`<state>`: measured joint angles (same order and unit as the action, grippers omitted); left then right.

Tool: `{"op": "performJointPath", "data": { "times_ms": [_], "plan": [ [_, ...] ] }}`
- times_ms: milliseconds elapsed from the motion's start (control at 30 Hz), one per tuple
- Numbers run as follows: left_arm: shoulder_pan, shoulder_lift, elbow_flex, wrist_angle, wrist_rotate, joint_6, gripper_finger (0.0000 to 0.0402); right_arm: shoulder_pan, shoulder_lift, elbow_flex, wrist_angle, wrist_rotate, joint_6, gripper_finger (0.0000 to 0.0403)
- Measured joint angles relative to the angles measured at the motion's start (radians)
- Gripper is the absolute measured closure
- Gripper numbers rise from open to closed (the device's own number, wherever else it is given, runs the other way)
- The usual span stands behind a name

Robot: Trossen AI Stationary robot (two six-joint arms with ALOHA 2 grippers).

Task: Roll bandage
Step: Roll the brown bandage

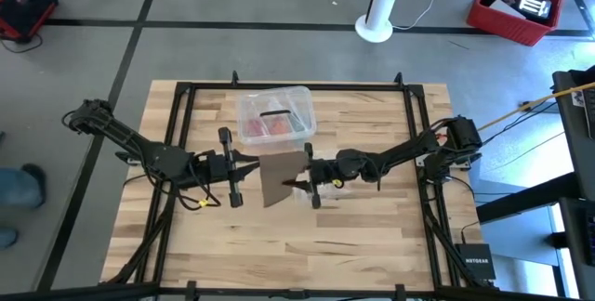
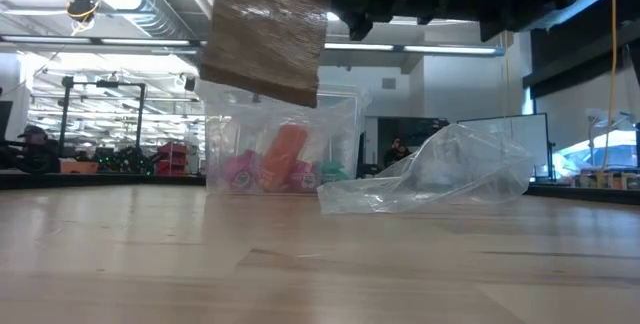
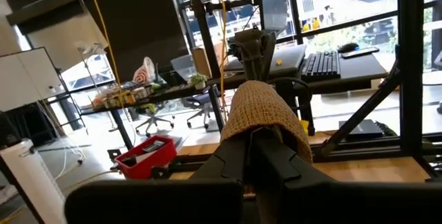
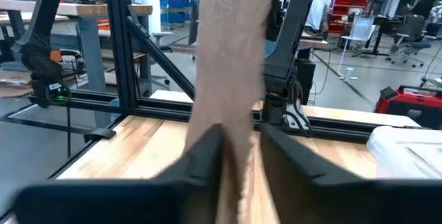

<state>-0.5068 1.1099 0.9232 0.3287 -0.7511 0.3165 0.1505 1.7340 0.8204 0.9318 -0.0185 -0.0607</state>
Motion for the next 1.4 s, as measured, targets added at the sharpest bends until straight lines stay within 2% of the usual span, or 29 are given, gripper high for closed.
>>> {"op": "performJointPath", "data": {
  "times_ms": [100,133,267,433,500,600,800,933,1200,1400],
  "plan": [
    [0.0,0.0,0.0,0.01,0.029,-0.005,0.0402,0.0,0.0,0.0,-0.017,0.0,-0.05,0.0378],
    [0.0,0.0,0.0,0.014,0.046,-0.015,0.0402,0.0,0.0,0.0,-0.023,0.003,-0.076,0.039],
    [-0.002,0.0,0.0,0.018,0.152,-0.058,0.0402,-0.001,-0.003,0.0,-0.019,0.083,-0.151,0.0388],
    [-0.015,0.0,0.0,-0.04,0.324,-0.189,0.0402,-0.007,-0.009,0.0,0.025,0.259,-0.389,0.0394],
    [-0.023,0.0,0.0,-0.076,0.363,-0.241,0.0402,-0.014,-0.009,0.0,0.054,0.329,-0.487,0.0389],
    [-0.037,0.004,0.0,-0.13,0.386,-0.312,0.0402,-0.036,-0.016,0.0,0.084,0.382,-0.613,0.0392],
    [-0.047,0.005,0.0,-0.275,0.382,-0.464,0.0402,-0.056,-0.089,0.005,0.092,0.41,-0.786,0.0394],
    [-0.045,0.009,0.0,-0.36,0.316,-0.55,0.0402,-0.051,-0.151,0.005,0.092,0.409,-0.9,0.0391],
    [0.01,0.021,-0.001,-0.523,0.193,-0.705,0.0402,-0.05,-0.25,0.005,0.089,0.283,-0.939,0.0397],
    [0.072,0.022,-0.001,-0.599,0.092,-0.756,0.0402,0.038,-0.279,0.035,0.083,0.203,-0.938,0.0394]
  ]
}}
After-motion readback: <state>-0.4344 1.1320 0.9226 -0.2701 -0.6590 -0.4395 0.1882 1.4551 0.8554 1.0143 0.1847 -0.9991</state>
